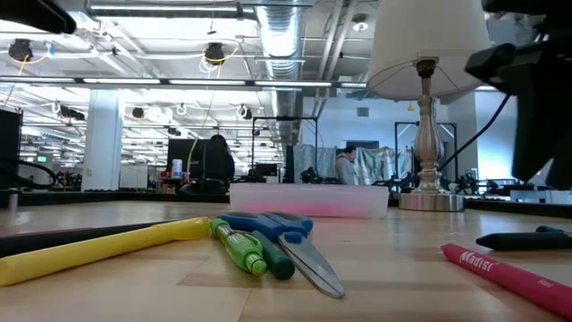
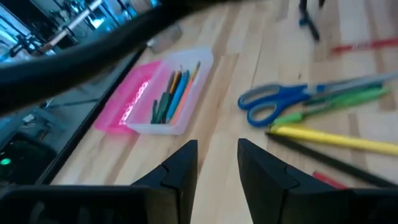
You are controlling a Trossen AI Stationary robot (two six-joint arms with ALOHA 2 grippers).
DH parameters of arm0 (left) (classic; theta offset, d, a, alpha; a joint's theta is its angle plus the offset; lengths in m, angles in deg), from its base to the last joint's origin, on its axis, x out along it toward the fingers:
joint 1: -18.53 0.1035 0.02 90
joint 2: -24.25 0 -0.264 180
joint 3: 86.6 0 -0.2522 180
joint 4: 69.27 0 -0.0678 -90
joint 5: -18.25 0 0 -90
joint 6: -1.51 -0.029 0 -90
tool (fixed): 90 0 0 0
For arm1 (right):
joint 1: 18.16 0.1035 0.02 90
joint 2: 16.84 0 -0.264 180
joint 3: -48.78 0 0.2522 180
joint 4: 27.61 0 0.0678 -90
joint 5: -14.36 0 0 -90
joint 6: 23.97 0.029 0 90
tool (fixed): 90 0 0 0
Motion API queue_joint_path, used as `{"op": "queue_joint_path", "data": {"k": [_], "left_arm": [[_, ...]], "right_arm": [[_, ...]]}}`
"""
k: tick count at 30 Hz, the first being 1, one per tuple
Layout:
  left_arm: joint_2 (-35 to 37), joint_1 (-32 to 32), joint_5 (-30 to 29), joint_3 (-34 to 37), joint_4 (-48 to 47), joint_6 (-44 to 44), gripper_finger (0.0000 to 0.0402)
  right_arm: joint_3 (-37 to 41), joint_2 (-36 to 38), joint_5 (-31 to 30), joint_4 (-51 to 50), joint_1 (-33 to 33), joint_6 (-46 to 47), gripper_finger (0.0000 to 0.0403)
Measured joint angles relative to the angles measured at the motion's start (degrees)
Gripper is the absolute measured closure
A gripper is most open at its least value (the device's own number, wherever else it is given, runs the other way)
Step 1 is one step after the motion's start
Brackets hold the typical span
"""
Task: Pick & place school supplies into a supply box
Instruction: Put the right black pen into the supply box
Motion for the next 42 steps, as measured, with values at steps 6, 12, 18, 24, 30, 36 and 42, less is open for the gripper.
{"op": "queue_joint_path", "data": {"k": [6,12,18,24,30,36,42], "left_arm": [[0.0,-2.76,-0.93,1.98,0.55,7.54,0.0292],[-0.07,-3.8,-2.68,1.96,3.12,7.43,0.0292],[-0.09,-3.84,-2.85,1.96,3.44,7.33,0.0292],[-0.13,-3.86,-4.84,1.96,6.1,5.07,0.0292],[-0.15,-3.84,-4.91,1.96,7.08,3.47,0.0292],[-0.15,-3.84,-4.91,1.96,7.06,3.45,0.0292],[-0.15,-3.84,-4.91,1.96,7.06,3.43,0.0292]], "right_arm": [[-0.04,-0.97,6.0,3.8,-3.35,-4.38,0.0305],[0.0,-5.27,12.53,3.59,-5.99,-5.48,0.0305],[-0.37,-6.41,14.6,1.76,-6.37,-1.77,0.0308],[-0.22,-5.81,16.72,-0.49,-5.93,3.04,0.0331],[-0.2,-5.81,17.45,-0.97,-5.94,4.28,0.0353],[-0.1,-5.84,17.83,-0.73,-6.3,4.02,0.0393],[-0.93,-5.97,17.76,-1.34,-6.3,4.02,0.0385]]}}
